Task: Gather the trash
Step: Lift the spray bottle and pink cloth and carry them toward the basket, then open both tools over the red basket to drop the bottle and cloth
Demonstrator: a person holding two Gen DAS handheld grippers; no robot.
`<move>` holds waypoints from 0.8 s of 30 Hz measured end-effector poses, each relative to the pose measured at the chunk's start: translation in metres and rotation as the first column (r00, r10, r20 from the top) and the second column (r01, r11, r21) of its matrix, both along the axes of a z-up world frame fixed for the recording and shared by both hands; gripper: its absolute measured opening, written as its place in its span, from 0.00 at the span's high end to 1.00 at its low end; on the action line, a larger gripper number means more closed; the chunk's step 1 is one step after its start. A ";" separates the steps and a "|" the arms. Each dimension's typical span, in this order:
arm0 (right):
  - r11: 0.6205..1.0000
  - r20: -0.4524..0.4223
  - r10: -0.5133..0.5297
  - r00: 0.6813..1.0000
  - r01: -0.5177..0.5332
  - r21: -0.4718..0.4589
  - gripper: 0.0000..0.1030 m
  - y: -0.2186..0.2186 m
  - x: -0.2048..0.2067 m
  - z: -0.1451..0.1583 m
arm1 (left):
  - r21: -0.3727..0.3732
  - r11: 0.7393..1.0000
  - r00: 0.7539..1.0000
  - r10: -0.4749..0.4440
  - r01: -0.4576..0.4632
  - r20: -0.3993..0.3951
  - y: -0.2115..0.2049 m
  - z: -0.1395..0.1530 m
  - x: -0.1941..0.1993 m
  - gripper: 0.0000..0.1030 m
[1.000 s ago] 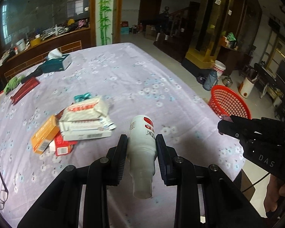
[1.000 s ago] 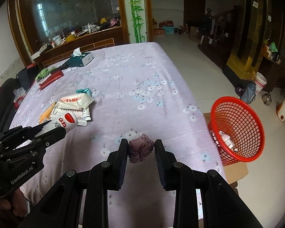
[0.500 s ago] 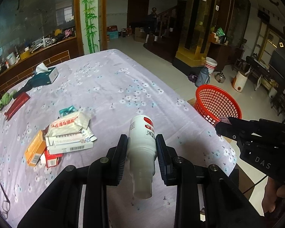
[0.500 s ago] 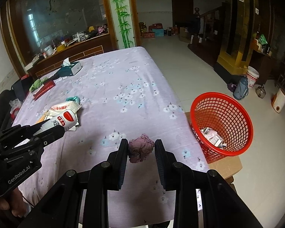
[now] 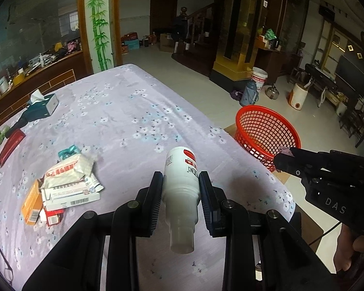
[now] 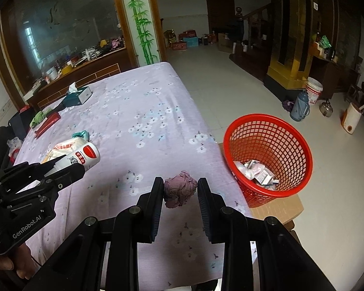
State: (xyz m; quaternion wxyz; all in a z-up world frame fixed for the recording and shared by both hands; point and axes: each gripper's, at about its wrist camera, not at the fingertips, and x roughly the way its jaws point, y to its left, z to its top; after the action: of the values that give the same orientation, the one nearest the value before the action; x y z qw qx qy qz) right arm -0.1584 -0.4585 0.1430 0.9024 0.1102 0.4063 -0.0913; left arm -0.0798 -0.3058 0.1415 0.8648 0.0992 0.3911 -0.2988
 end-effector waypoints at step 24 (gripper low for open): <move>0.931 0.015 -0.244 0.970 0.230 0.282 0.70 -0.180 -0.007 -0.004 | -0.051 0.971 0.962 -0.239 0.234 -0.129 -0.150 -0.002 0.025 0.72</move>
State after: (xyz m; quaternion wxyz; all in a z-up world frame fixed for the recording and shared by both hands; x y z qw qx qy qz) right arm -0.1653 -0.6383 0.1386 0.8702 0.2863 0.3761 -0.1389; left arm -0.0546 -0.4555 0.1391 0.7963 0.1094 0.4283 -0.4128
